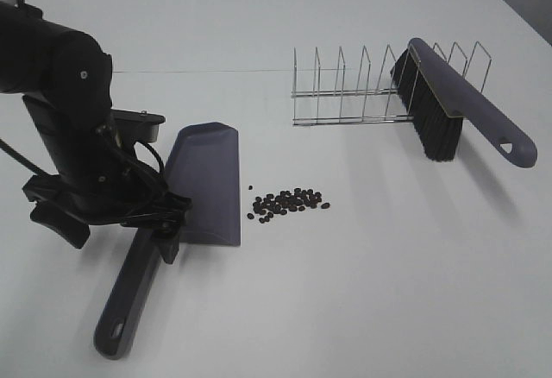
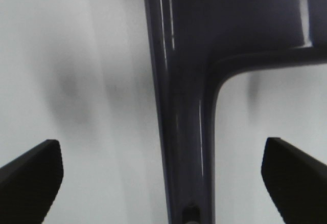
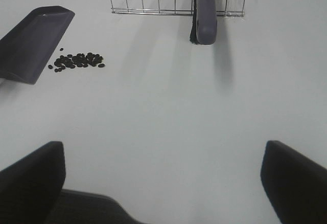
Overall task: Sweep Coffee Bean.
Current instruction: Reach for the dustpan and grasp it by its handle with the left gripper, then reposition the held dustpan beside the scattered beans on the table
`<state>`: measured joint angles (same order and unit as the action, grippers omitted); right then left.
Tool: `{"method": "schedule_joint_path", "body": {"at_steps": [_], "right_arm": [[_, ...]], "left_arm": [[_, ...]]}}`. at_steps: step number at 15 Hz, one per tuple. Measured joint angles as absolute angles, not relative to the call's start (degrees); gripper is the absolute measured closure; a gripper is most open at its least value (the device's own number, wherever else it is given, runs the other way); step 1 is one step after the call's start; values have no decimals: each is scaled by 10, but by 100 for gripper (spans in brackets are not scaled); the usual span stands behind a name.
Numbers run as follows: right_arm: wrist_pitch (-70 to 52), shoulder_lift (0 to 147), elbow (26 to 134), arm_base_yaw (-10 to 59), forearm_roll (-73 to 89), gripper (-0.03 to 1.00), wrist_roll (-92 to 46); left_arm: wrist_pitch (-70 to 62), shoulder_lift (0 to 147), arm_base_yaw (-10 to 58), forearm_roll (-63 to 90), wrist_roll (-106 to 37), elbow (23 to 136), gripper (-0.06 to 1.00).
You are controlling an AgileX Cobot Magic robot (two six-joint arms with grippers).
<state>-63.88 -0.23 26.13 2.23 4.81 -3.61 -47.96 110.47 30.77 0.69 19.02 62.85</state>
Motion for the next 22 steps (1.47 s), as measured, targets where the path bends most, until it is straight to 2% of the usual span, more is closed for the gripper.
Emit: {"method": "schedule_joint_path", "body": {"at_steps": [9,11,12,13,16,22], "right_arm": [[-639,-2,261,22,48,3,-36],[-639,-2,261,22,48,3,-36],[-639,-2,261,22,48,3,-36],[-639,-2,261,22,48,3,-36],[-639,-2,261,22,48,3,-36],[-639,-2,261,22,48,3,-36]], "left_arm": [[-433,1170,308,17,190,644,-3],[-429,1170,308,17,190,644,-1],[-427,1170,308,17,190,644,4],[-422,1170,308,17,190,644,21],[-418,1170,308,22,190,644,57],[-417,1170,308,15,189,645,59]]}}
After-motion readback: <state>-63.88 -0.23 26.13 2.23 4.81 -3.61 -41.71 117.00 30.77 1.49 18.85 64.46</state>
